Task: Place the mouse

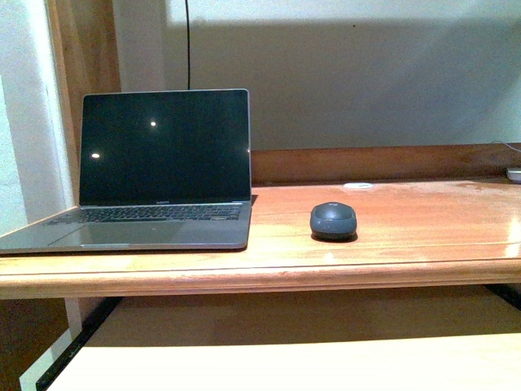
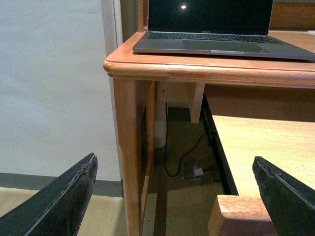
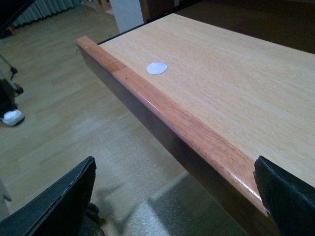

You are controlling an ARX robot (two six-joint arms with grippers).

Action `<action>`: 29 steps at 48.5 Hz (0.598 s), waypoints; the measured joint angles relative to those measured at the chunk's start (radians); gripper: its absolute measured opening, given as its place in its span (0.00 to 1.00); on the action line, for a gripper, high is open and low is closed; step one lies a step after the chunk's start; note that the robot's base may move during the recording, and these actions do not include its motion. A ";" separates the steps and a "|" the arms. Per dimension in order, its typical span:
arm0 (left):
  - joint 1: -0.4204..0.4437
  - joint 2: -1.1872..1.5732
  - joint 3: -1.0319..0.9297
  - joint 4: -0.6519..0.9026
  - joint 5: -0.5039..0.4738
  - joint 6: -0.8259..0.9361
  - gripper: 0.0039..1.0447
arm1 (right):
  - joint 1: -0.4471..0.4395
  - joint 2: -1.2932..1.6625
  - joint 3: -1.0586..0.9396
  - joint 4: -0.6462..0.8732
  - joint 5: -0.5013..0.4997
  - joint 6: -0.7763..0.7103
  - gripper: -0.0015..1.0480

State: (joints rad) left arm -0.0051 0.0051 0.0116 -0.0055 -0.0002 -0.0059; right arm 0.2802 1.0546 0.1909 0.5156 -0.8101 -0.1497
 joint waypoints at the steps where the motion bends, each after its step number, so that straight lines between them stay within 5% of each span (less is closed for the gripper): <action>1: 0.000 0.000 0.000 0.000 0.000 0.000 0.93 | -0.006 -0.006 0.003 -0.013 -0.009 0.006 0.93; 14: 0.000 0.000 0.000 0.000 0.000 0.000 0.93 | -0.192 -0.071 0.032 -0.199 -0.132 -0.045 0.93; 29: 0.000 0.000 0.000 0.000 0.000 0.000 0.93 | -0.085 0.025 0.032 -0.120 -0.041 -0.124 0.93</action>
State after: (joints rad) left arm -0.0051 0.0051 0.0116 -0.0055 -0.0002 -0.0059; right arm 0.1951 1.0794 0.2234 0.3958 -0.8513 -0.2741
